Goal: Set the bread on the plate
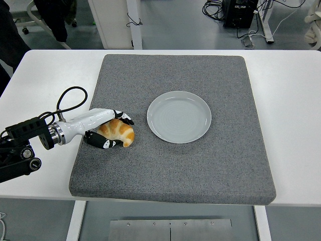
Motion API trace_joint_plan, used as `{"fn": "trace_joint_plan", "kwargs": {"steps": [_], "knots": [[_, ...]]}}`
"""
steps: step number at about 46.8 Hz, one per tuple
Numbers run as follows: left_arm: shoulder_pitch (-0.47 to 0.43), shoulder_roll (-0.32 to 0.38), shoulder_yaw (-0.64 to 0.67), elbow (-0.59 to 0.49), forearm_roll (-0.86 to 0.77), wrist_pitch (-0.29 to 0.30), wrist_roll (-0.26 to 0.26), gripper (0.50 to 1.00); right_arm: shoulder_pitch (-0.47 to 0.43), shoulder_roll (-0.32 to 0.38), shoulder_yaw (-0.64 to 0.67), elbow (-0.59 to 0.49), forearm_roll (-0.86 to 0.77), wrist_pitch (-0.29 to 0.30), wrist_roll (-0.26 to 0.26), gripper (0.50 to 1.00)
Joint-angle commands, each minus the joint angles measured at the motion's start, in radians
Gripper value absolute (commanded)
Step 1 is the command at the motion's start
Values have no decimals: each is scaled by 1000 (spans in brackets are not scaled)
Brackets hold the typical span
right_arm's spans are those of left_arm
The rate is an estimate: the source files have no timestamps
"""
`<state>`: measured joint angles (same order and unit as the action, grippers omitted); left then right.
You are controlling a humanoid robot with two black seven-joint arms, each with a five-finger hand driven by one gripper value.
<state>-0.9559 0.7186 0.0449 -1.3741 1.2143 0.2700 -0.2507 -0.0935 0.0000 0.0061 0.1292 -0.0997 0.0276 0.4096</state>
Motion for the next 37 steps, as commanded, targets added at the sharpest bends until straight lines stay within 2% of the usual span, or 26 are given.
{"fn": "trace_joint_plan", "kwargs": {"steps": [1, 25, 37], "knots": [[-1, -1, 0, 0, -1, 0, -1, 616, 0, 0, 0, 0, 0, 0, 0, 1000], [-73, 38, -92, -3, -19, -18, -10, 599, 0, 0, 0, 0, 0, 0, 0, 1000], [-101, 79, -218, -3, -19, -129, -10, 599, 0, 0, 0, 0, 0, 0, 0, 1000]]}}
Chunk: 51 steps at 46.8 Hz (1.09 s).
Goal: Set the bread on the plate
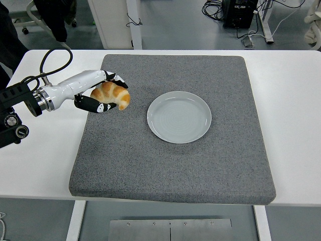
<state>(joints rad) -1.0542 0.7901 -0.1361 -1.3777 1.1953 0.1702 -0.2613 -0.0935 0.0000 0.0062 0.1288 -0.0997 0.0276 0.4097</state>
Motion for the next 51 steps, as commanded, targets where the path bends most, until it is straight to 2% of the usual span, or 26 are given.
{"fn": "trace_joint_plan", "kwargs": {"steps": [1, 11, 25, 36, 51], "knots": [[-3, 8, -51, 0, 0, -38, 1, 599, 0, 0, 0, 0, 0, 0, 0, 1000], [-9, -8, -148, 22, -2, -138, -12, 605, 0, 0, 0, 0, 0, 0, 0, 1000], [-32, -170, -238, 232, -3, -302, -85, 621, 0, 0, 0, 0, 0, 0, 0, 1000], [-47, -304, -235, 312, -2, -313, -93, 624, 0, 0, 0, 0, 0, 0, 0, 1000], [-56, -414, -235, 318, 18, -305, -87, 627, 0, 0, 0, 0, 0, 0, 0, 1000]]}}
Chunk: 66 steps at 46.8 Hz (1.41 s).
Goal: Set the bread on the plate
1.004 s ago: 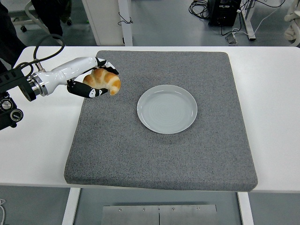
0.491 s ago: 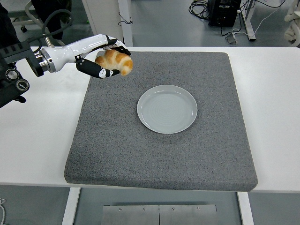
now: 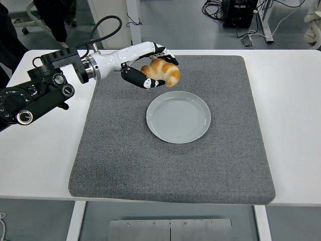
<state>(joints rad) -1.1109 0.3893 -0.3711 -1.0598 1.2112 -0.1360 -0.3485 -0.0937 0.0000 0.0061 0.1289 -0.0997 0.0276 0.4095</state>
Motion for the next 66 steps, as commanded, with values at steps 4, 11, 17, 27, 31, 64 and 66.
{"fn": "trace_joint_plan", "kwargs": {"steps": [4, 11, 17, 27, 31, 64, 66], "knots": [[2, -29, 0, 6, 8, 6, 0, 627, 0, 0, 0, 0, 0, 0, 0, 1000], [2, -101, 14, 79, 48, 32, 0, 628, 0, 0, 0, 0, 0, 0, 0, 1000], [13, -145, 14, 101, 106, 46, 0, 627, 0, 0, 0, 0, 0, 0, 0, 1000], [17, -182, 70, 103, 120, 87, 2, 628, 0, 0, 0, 0, 0, 0, 0, 1000], [17, -185, 118, 103, 122, 125, 8, 630, 0, 0, 0, 0, 0, 0, 0, 1000], [40, -211, 256, 164, 143, 230, 11, 630, 0, 0, 0, 0, 0, 0, 0, 1000], [40, -211, 264, 167, 143, 240, 11, 630, 0, 0, 0, 0, 0, 0, 0, 1000]]}}
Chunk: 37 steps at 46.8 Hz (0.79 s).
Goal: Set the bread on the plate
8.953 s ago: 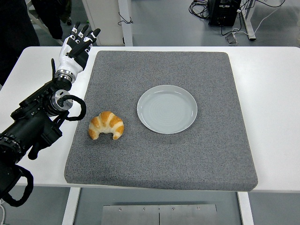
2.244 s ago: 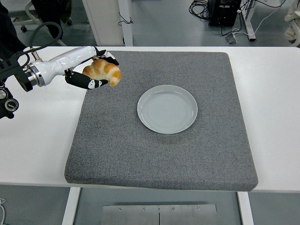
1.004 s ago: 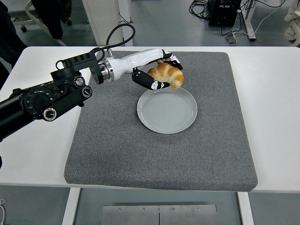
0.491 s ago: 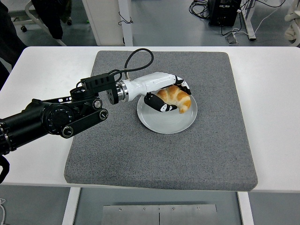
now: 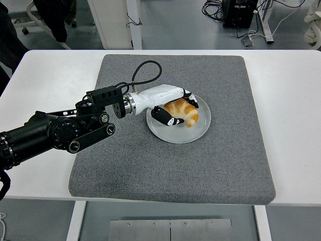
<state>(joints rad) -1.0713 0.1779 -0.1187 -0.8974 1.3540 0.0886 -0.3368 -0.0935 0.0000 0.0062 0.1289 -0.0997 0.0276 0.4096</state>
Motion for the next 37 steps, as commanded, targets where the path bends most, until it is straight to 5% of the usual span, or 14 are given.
{"fn": "trace_joint_plan", "kwargs": {"steps": [1, 37], "knots": [[2, 0, 14, 5, 0, 20, -1, 630, 0, 0, 0, 0, 0, 0, 0, 1000], [25, -11, 47, 34, -1, 59, -1, 646, 0, 0, 0, 0, 0, 0, 0, 1000]]}}
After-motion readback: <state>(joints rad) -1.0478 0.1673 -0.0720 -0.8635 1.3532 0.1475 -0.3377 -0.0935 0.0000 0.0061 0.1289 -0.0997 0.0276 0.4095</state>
